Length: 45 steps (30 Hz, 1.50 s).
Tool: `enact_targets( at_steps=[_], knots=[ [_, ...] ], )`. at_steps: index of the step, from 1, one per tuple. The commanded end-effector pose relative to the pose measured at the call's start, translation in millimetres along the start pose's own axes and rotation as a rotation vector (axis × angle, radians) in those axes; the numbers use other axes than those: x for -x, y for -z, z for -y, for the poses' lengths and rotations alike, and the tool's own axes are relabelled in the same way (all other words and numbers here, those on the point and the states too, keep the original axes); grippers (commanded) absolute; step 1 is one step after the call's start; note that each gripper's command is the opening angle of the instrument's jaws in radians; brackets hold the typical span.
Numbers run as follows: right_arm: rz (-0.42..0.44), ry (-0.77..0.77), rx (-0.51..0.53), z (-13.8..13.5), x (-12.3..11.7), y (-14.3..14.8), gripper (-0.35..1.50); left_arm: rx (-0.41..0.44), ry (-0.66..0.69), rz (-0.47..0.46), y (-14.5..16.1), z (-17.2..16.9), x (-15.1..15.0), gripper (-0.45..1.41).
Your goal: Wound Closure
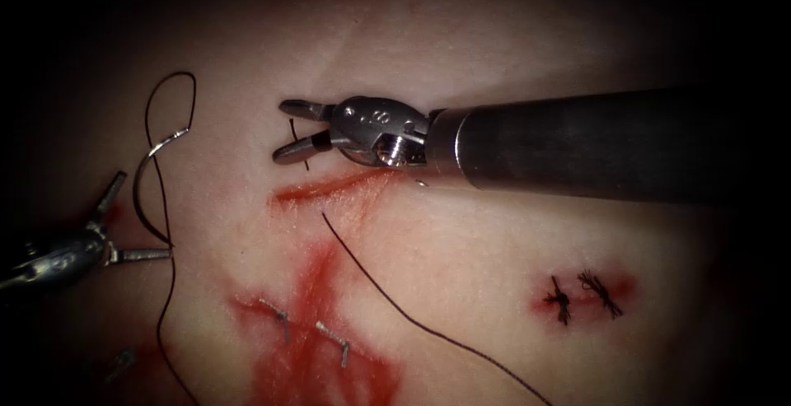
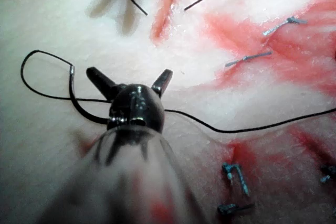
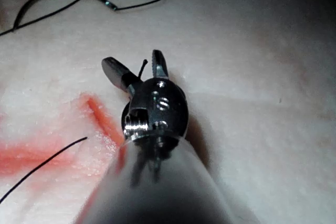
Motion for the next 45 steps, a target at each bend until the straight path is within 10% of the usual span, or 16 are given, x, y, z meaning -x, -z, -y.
enact_targets(
  at_steps=[1,5,8,13,45],
  knots=[
    [0.001,-0.003,0.002,-0.2,0.8,-1.2,1.35,0.002,-0.001,-0.002,-0.7,-0.3,0.2,0.96],
    [0.005,-0.034,-0.002,-0.5,1.1,-0.8,1.10,0.004,-0.001,-0.004,-0.5,-0.5,0.2,0.93],
    [0.009,-0.073,0.005,-0.5,0.9,0.4,-0.35,0.006,-0.001,-0.006,-0.5,-0.6,0.2,0.91],
    [0.048,-0.189,0.134,-0.6,-0.2,0.8,-0.35,0.013,-0.001,-0.014,-0.8,-1.0,0.1,0.88],
    [0.051,-0.385,0.040,-1.6,-3.6,-3.1,-0.35,0.082,-0.029,-0.086,-1.4,-3.0,-0.6,0.73]
  ],
)
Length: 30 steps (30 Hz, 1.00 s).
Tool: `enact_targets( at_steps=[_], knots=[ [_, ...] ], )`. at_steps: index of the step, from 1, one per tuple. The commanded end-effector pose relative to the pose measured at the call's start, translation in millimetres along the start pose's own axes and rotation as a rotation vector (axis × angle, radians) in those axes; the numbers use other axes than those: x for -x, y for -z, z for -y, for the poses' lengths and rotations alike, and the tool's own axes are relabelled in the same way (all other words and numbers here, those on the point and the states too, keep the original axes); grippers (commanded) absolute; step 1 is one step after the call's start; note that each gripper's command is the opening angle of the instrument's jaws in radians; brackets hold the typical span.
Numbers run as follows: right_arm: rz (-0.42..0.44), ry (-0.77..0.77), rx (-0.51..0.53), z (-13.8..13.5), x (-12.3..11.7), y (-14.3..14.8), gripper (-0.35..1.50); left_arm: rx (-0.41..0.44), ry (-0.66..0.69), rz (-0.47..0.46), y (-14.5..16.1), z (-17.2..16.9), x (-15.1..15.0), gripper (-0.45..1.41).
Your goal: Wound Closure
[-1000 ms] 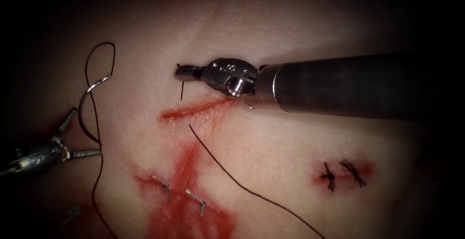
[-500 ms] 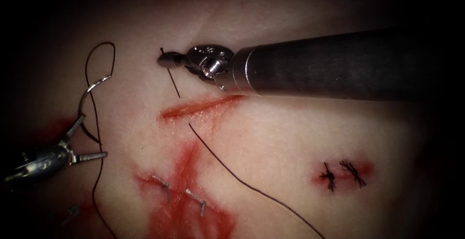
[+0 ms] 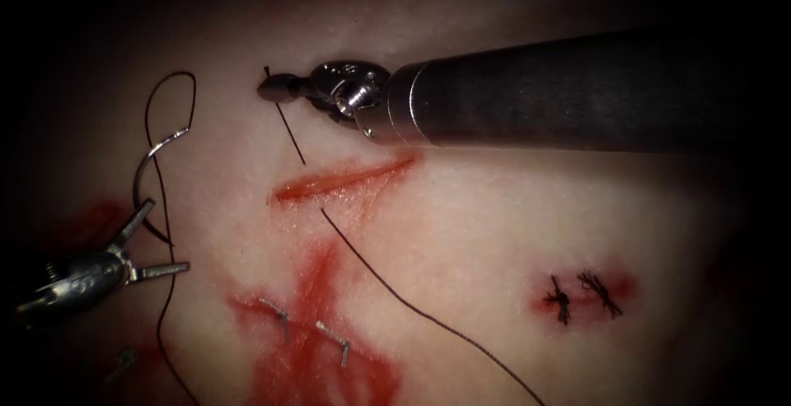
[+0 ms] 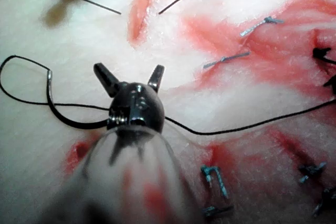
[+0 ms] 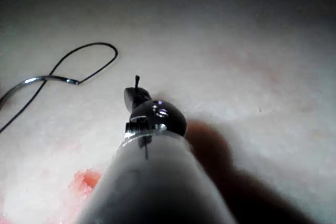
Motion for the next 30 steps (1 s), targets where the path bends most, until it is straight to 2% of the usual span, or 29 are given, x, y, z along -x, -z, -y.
enact_targets(
  at_steps=[1,3,6,7,10,11,13,15,18,19,21,26,30],
  knots=[
    [-0.007,0.029,-0.018,0.0,0.5,-0.9,-0.33,0.004,0.000,-0.019,-0.8,-0.2,0.3,0.73],
    [-0.035,0.053,-0.055,-0.1,0.5,-0.7,0.42,0.010,-0.003,-0.057,-0.9,-0.1,0.3,0.73],
    [-0.059,0.062,-0.097,-0.2,0.3,-0.2,1.01,0.024,-0.008,-0.101,-1.1,-0.2,0.2,0.73],
    [-0.061,0.069,-0.106,-0.3,0.3,0.1,1.11,0.033,-0.017,-0.120,-1.3,-0.3,0.1,0.73],
    [-0.072,0.074,-0.127,-0.6,-0.1,1.4,1.23,0.053,-0.027,-0.167,-1.7,-0.7,-0.2,0.71],
    [-0.082,0.072,-0.133,-0.8,-0.2,2.0,1.25,0.058,-0.030,-0.186,-1.8,-0.9,-0.3,0.61],
    [-0.109,0.091,-0.149,-1.3,-0.5,3.6,1.31,0.079,-0.037,-0.229,-1.9,-1.4,-0.4,0.21],
    [-0.133,0.109,-0.160,-1.7,-0.7,5.2,1.33,0.090,-0.042,-0.253,-2.0,-1.7,-0.5,0.14],
    [-0.157,0.186,-0.167,-2.5,-0.8,8.0,1.31,0.105,-0.041,-0.264,-2.4,-2.0,-0.9,0.24],
    [-0.160,0.221,-0.163,-2.8,-0.6,9.1,1.30,0.111,-0.049,-0.270,-2.6,-2.1,-1.1,0.39],
    [-0.164,0.282,-0.157,-3.1,-0.1,10.7,1.28,0.103,-0.067,-0.274,-3.0,-2.4,-1.4,0.54],
    [-0.167,0.370,-0.145,-3.9,1.0,14.1,1.30,0.070,-0.162,-0.212,-5.0,-4.6,-3.0,0.81],
    [-0.172,0.380,-0.081,-4.6,1.4,15.9,1.33,0.042,-0.223,-0.186,-6.9,-7.3,-4.8,0.89]
  ],
)
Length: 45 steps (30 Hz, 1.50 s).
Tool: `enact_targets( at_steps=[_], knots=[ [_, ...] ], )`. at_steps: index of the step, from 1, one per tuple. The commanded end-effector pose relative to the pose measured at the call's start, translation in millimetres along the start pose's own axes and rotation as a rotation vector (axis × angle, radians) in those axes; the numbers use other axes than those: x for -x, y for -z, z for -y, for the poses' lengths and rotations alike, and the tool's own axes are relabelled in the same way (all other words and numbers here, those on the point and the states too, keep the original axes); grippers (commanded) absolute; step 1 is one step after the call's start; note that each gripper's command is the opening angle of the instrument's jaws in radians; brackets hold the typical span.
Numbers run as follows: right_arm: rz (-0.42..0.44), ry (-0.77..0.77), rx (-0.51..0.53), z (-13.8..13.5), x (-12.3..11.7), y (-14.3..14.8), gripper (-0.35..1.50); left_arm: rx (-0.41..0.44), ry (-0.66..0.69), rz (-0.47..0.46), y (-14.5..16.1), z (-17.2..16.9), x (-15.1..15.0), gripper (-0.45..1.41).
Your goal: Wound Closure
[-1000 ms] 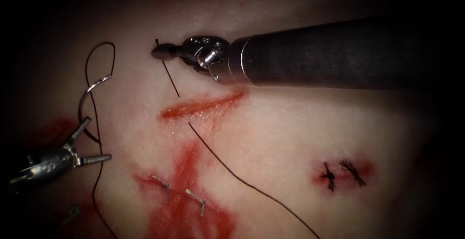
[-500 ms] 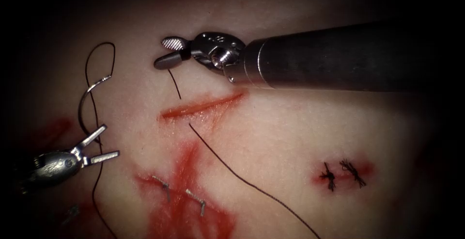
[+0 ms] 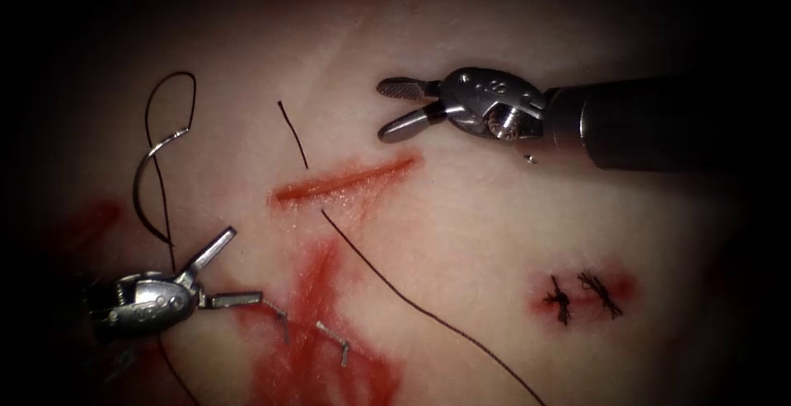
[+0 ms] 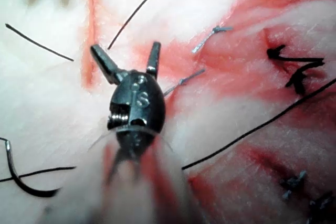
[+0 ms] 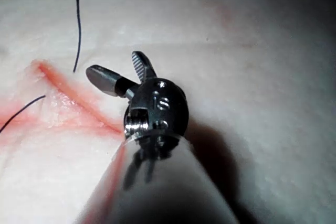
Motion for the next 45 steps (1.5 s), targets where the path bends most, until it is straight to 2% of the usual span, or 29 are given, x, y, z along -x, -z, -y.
enact_targets(
  at_steps=[1,5,8,11,13,17,19,22,30,34,39,44,45],
  knots=[
    [0.002,0.001,0.024,-0.3,0.7,0.1,1.33,-0.007,-0.018,0.011,-1.3,-0.8,-0.1,0.89],
    [0.014,0.008,0.081,-0.9,0.7,0.8,1.38,-0.014,-0.092,0.047,-3.6,-2.7,-2.0,0.93],
    [0.016,0.035,0.078,-0.9,0.7,0.9,1.35,-0.026,-0.150,0.066,-5.4,-4.0,-3.1,0.93],
    [0.013,0.042,0.074,-0.5,0.9,1.0,1.10,-0.032,-0.205,0.087,-7.2,-5.3,-3.8,0.94],
    [0.012,0.047,0.069,-0.4,0.9,0.9,1.03,-0.037,-0.244,0.102,-8.5,-6.3,-4.2,0.94],
    [0.007,0.047,0.056,-0.8,0.8,0.9,1.15,-0.040,-0.328,0.140,-11.3,-9.3,-4.8,0.98],
    [0.004,0.046,0.057,-0.9,0.7,0.9,1.15,-0.046,-0.345,0.147,-12.4,-10.5,-5.2,1.01],
    [0.004,0.046,0.057,-0.9,0.7,0.9,1.15,-0.038,-0.376,0.132,-13.3,-11.6,-6.1,1.16],
    [0.003,0.049,0.056,-0.8,1.0,0.6,1.13,-0.091,-0.419,0.076,-13.6,-10.8,-9.1,1.15],
    [0.001,0.053,0.049,-0.5,1.3,0.1,1.11,-0.090,-0.434,0.057,-14.9,-10.8,-9.9,1.05],
    [-0.004,0.061,0.031,-0.1,1.9,-0.6,1.10,-0.083,-0.482,0.041,-16.5,-11.1,-10.4,1.03],
    [-0.007,0.066,0.024,0.1,2.2,-1.3,1.08,-0.074,-0.486,0.011,-17.0,-9.8,-10.3,1.06],
    [-0.007,0.066,0.022,0.1,2.2,-1.3,1.08,-0.081,-0.485,-0.004,-17.0,-9.4,-10.4,0.96]
  ],
)
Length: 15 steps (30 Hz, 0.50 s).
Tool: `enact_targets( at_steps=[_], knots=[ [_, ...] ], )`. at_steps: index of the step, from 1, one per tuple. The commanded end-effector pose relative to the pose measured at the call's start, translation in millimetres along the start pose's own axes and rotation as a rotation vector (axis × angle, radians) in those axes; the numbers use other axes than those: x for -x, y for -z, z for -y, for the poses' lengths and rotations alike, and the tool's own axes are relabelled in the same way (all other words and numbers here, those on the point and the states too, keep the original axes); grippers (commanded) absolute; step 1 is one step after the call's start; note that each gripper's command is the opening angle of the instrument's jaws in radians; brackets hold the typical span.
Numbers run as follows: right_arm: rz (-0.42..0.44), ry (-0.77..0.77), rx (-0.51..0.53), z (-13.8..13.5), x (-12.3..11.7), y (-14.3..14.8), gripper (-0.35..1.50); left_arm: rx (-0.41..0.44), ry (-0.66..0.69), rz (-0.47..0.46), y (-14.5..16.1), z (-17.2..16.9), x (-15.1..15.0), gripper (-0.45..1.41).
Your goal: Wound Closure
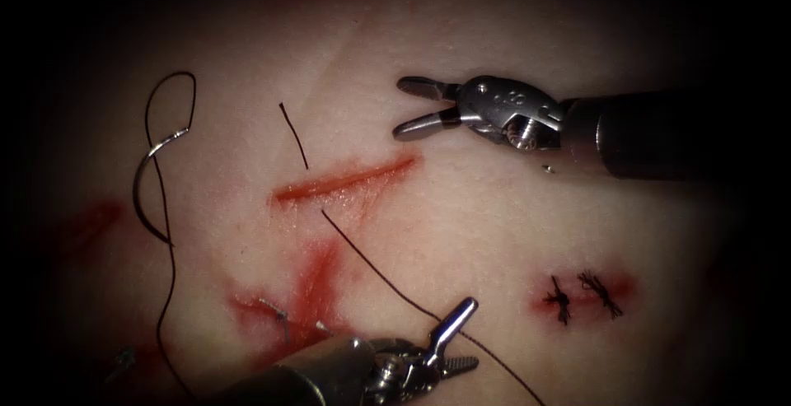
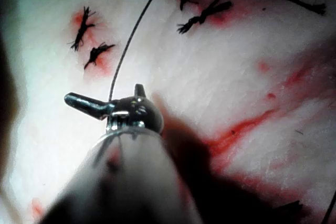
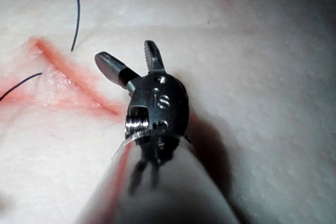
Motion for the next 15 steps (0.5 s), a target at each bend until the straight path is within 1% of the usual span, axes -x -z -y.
enact_targets(
  at_steps=[1,2,3,4,8,9,12,13,15],
  knots=[
    [-0.001,-0.001,-0.004,0.1,0.4,-0.9,1.06,-0.016,0.003,-0.019,-0.5,-0.1,0.0,0.63],
    [-0.001,-0.001,-0.004,0.1,0.4,-0.9,1.06,-0.036,0.003,-0.035,-0.4,0.1,-0.1,0.36],
    [-0.001,-0.001,-0.004,0.1,0.4,-0.9,1.06,-0.059,0.003,-0.059,0.0,0.3,-0.3,0.04],
    [-0.001,-0.001,-0.005,0.1,0.4,-0.9,1.06,-0.070,-0.009,-0.072,0.3,0.3,-0.4,-0.45],
    [-0.001,0.000,-0.006,0.2,0.5,-0.8,1.01,-0.061,-0.064,-0.122,1.5,1.0,-0.9,-0.45],
    [-0.001,0.000,-0.007,0.2,0.5,-0.8,0.98,-0.032,-0.086,-0.145,1.9,1.5,-0.7,-0.45],
    [-0.001,0.001,-0.008,0.3,0.5,-0.8,1.00,0.004,-0.117,-0.177,2.5,1.9,0.0,-0.45],
    [-0.007,0.026,-0.030,0.6,0.7,-0.8,1.05,0.017,-0.119,-0.202,2.9,2.1,0.5,-0.45],
    [-0.029,0.097,-0.112,1.0,1.0,-0.9,0.98,0.039,-0.126,-0.220,3.3,2.4,1.0,-0.45]
  ],
)
